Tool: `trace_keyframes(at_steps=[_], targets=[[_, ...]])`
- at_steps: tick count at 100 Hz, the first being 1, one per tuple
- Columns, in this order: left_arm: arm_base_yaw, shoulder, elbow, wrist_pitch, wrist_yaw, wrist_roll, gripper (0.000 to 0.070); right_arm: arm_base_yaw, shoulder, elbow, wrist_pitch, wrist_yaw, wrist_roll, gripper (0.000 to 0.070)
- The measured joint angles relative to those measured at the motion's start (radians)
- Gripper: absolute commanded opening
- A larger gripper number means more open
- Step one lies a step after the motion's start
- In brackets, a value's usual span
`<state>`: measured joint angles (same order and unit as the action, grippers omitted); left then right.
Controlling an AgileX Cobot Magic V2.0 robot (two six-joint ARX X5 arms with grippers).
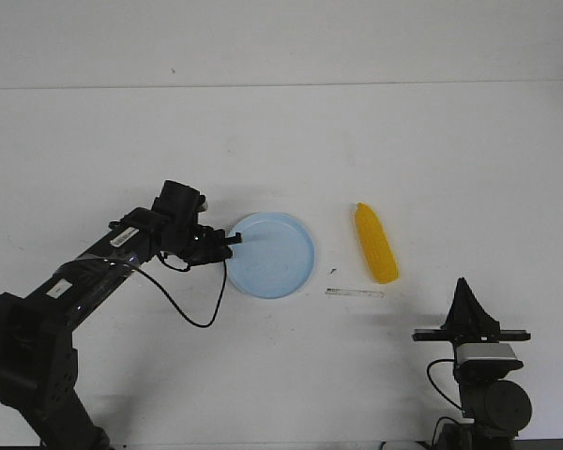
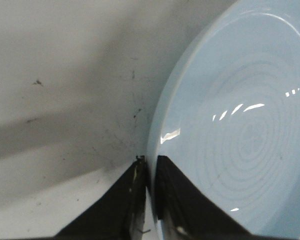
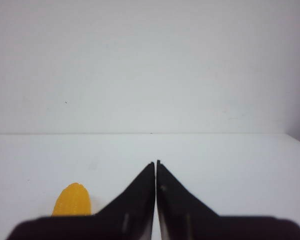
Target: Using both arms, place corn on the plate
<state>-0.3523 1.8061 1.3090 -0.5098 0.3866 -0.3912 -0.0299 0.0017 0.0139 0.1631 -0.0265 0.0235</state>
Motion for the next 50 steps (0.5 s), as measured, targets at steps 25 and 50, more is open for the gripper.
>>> trace_keyframes(at_steps=[25, 50], targets=[[-0.006, 0.027, 0.000, 0.004, 0.000, -0.019, 0.0178, 0.000, 0.000, 0.000, 0.000, 0.000, 0.000, 0.0004], [-0.013, 0.022, 0.005, 0.008, 0.006, -0.019, 0.0270, 0.000, 0.000, 0.000, 0.000, 0.000, 0.000, 0.0004]])
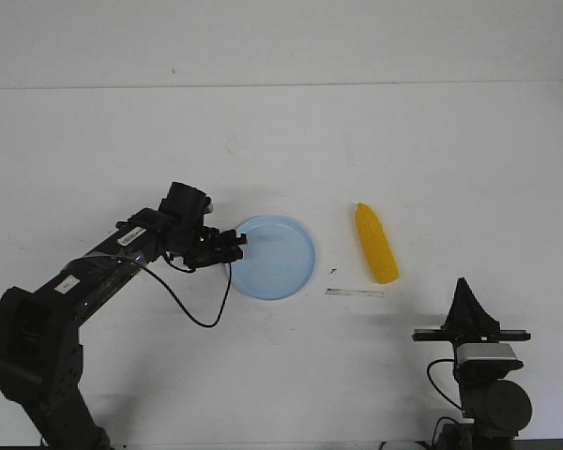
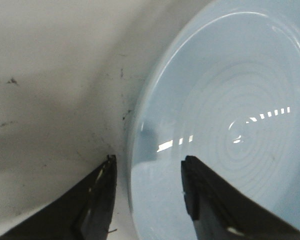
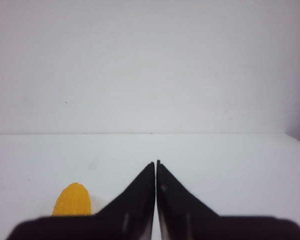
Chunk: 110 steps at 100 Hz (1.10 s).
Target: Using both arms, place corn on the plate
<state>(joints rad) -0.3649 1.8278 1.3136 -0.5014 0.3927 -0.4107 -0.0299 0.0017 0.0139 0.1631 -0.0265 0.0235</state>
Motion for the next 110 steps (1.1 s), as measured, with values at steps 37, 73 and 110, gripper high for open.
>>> trace_keyframes(at_steps=[37, 73, 110], targets=[[0.023, -0.208, -0.009, 0.057, -0.045, 0.031, 0.0060, 0.000, 0.000, 0.000, 0.000, 0.000, 0.000, 0.0004], [0.103, -0.473, -0.288, 0.489, -0.058, 0.180, 0.0036, 0.000, 0.000, 0.000, 0.000, 0.000, 0.000, 0.0004], [0.223, -0.873, -0.661, 0.673, -0.319, 0.267, 0.0036, 0.000, 0.000, 0.000, 0.000, 0.000, 0.000, 0.0004]])
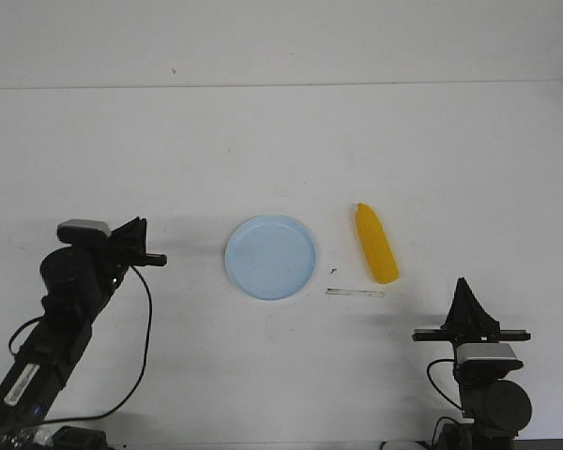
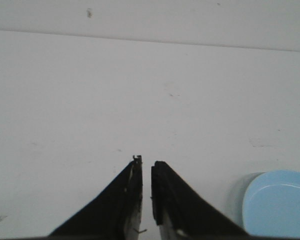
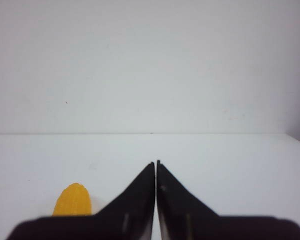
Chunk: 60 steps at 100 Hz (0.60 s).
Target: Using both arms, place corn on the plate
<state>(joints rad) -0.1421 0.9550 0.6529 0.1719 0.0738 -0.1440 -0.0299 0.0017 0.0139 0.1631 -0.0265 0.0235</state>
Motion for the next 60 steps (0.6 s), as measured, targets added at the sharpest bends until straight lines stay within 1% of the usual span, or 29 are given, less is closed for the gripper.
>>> trace_keyframes(at_steps=[14, 27, 34, 60], targets=[[0.038, -0.169, -0.103, 0.002, -0.003, 0.031, 0.0036, 0.000, 0.000, 0.000, 0.000, 0.000, 0.000, 0.0004], [0.062, -0.310, -0.191, -0.002, -0.005, 0.103, 0.0036, 0.000, 0.000, 0.000, 0.000, 0.000, 0.000, 0.0004], [0.068, -0.379, -0.226, -0.008, -0.005, 0.127, 0.0036, 0.000, 0.000, 0.000, 0.000, 0.000, 0.000, 0.0004], [0.072, -0.570, -0.246, -0.111, -0.005, 0.150, 0.0037, 0.000, 0.000, 0.000, 0.000, 0.000, 0.000, 0.0004]])
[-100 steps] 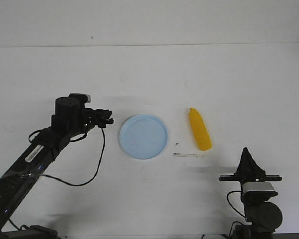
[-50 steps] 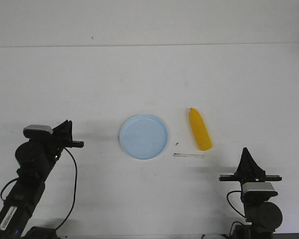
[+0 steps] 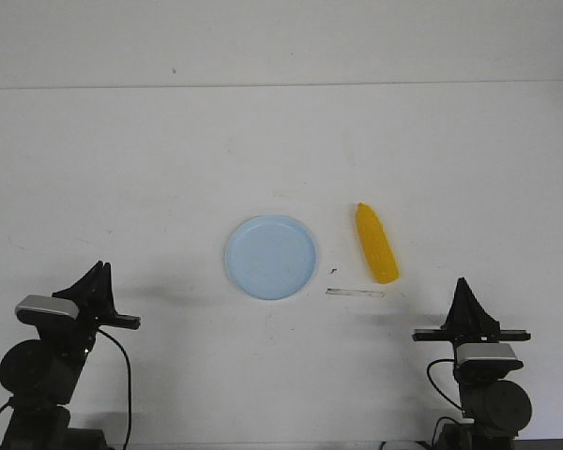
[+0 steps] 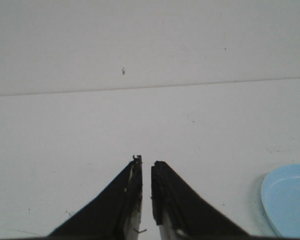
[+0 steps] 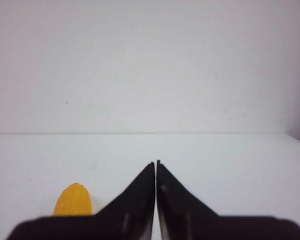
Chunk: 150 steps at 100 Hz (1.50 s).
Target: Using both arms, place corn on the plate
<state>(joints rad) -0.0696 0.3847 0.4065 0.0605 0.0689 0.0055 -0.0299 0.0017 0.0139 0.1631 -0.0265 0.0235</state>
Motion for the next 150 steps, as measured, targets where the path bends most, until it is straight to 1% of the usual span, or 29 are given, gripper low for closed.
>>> trace_keyframes(at_steps=[19, 24, 104, 108, 117, 120, 126, 132, 145, 150], targets=[[0.000, -0.082, 0.000, -0.002, 0.000, 0.003, 0.0035, 0.000, 0.000, 0.000, 0.000, 0.000, 0.000, 0.0004], [0.000, -0.101, 0.000, -0.001, 0.000, 0.003, 0.0000, 0.000, 0.000, 0.000, 0.000, 0.000, 0.000, 0.0004], [0.000, -0.123, 0.000, -0.001, 0.000, 0.003, 0.0001, 0.000, 0.000, 0.000, 0.000, 0.000, 0.000, 0.0004], [0.000, -0.123, 0.000, -0.001, 0.000, 0.003, 0.0001, 0.000, 0.000, 0.000, 0.003, 0.008, -0.001, 0.0004], [0.000, -0.123, 0.000, -0.002, 0.000, 0.003, 0.0001, 0.000, 0.000, 0.000, 0.010, 0.055, 0.005, 0.0004], [0.000, -0.123, 0.000, -0.001, 0.000, 0.003, 0.0001, 0.000, 0.000, 0.000, 0.010, 0.057, 0.008, 0.0003], [0.000, -0.123, 0.000, -0.001, 0.000, 0.003, 0.0001, 0.000, 0.000, 0.000, 0.009, 0.051, 0.011, 0.0004], [0.000, -0.123, 0.000, -0.001, 0.000, 0.003, 0.0001, 0.000, 0.000, 0.007, -0.005, 0.025, 0.011, 0.0003], [0.000, -0.123, 0.000, -0.001, 0.000, 0.003, 0.0001, 0.013, 0.016, 0.074, -0.093, -0.050, 0.011, 0.0003], [0.000, -0.123, 0.000, -0.001, 0.000, 0.003, 0.0001, 0.023, 0.026, 0.113, -0.126, -0.055, 0.011, 0.0003]])
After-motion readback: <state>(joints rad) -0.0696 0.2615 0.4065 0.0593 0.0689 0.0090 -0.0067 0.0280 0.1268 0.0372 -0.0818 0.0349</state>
